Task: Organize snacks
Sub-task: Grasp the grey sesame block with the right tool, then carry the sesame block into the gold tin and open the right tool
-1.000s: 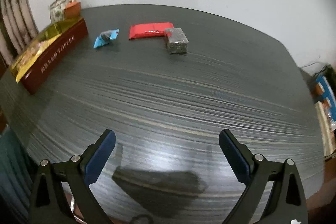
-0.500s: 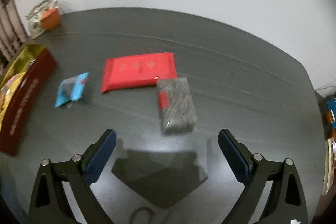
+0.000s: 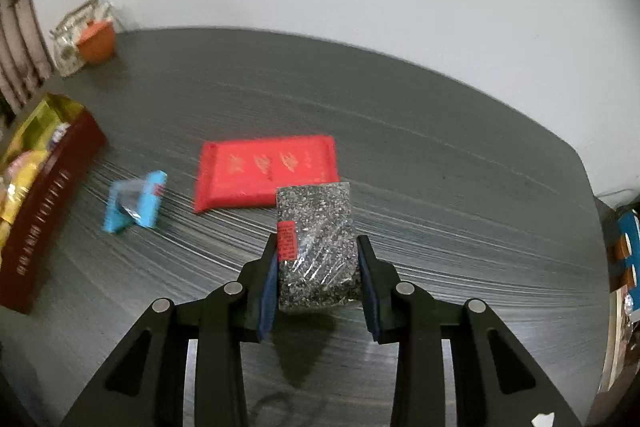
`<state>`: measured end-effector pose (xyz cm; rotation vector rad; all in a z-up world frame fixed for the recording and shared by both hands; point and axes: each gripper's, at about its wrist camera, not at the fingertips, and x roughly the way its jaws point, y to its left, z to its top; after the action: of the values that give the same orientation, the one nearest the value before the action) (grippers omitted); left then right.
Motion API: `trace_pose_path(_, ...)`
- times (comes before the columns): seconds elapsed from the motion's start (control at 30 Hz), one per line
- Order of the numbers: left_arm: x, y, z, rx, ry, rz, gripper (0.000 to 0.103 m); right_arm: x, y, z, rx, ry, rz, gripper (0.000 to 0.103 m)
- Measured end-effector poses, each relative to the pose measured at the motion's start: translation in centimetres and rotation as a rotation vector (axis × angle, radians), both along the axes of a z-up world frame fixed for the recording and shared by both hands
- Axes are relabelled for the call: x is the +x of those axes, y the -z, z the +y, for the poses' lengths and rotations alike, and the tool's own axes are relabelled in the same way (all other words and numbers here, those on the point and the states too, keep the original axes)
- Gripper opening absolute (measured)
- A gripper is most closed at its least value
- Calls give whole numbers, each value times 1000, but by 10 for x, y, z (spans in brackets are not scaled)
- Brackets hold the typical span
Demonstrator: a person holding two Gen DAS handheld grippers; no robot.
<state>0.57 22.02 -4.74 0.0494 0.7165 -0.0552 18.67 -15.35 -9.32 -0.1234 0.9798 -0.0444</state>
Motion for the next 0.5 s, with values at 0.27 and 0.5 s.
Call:
trace_pose_path(0.27,-15,-10,15,-20,-68,-20,83,-9,-36,41,15,26,-34,32)
trace_pose_path(0.5,-31,-17,33,-58,-113,-21,83,2,-63,110,14,-2,-62,32)
